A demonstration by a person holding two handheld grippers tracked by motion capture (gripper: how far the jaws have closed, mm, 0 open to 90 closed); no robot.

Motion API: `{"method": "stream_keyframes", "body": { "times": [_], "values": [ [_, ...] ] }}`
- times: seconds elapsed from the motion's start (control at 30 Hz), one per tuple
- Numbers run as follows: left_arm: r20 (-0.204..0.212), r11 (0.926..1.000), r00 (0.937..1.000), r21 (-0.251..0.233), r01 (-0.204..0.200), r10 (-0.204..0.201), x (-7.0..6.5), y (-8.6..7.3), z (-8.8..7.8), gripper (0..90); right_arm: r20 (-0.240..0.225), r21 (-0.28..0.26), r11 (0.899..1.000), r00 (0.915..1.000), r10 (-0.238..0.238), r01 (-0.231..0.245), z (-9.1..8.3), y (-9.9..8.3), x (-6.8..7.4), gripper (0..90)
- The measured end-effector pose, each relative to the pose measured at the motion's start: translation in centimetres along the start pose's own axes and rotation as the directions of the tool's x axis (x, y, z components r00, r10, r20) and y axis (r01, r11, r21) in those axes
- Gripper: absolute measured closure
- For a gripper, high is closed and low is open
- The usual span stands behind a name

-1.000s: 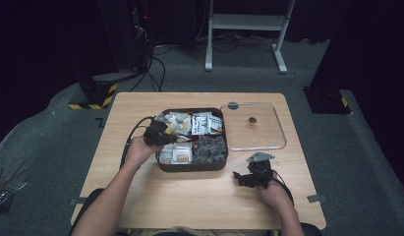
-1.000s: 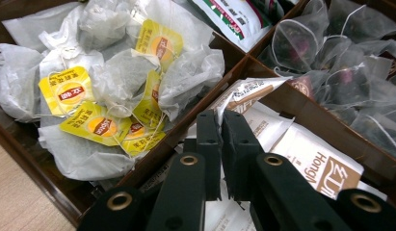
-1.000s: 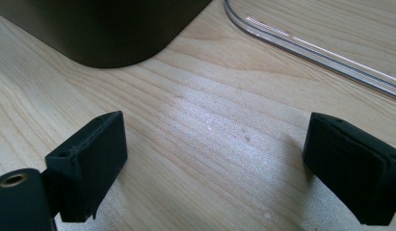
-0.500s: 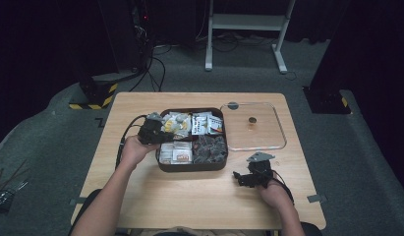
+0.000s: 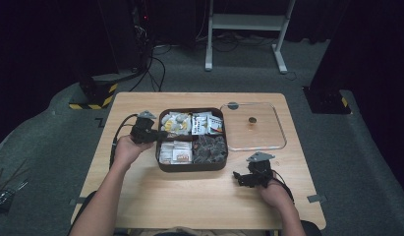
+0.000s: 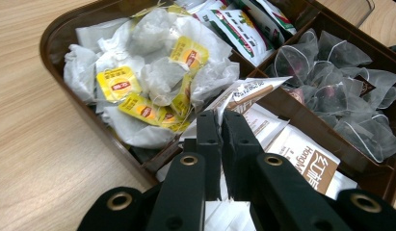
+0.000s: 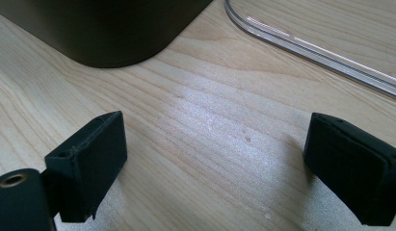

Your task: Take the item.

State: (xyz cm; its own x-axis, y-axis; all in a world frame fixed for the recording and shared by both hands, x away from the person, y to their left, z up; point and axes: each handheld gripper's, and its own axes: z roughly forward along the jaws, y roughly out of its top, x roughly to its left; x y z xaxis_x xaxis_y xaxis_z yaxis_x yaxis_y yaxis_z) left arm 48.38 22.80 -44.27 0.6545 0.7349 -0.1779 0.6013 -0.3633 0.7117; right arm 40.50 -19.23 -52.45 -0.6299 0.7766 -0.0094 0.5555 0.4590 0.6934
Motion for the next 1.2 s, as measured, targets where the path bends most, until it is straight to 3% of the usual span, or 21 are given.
{"method": "stream_keyframes", "body": {
  "times": [0.3,1.2],
  "values": [
    [-0.002,0.9992,0.9993,-0.014,0.037,-0.037,0.7,-0.5,-1.1,86.3,-0.006,0.000,1.000,1.0000,-0.003,0.003,0.1,0.1,-0.1,7.8],
    [-0.074,0.9928,0.9912,-0.056,0.106,-0.110,3.0,-2.5,-4.3,86.3,-0.021,0.001,1.000,0.9996,-0.019,0.019,0.5,0.5,-0.4,7.7]
  ]
}}
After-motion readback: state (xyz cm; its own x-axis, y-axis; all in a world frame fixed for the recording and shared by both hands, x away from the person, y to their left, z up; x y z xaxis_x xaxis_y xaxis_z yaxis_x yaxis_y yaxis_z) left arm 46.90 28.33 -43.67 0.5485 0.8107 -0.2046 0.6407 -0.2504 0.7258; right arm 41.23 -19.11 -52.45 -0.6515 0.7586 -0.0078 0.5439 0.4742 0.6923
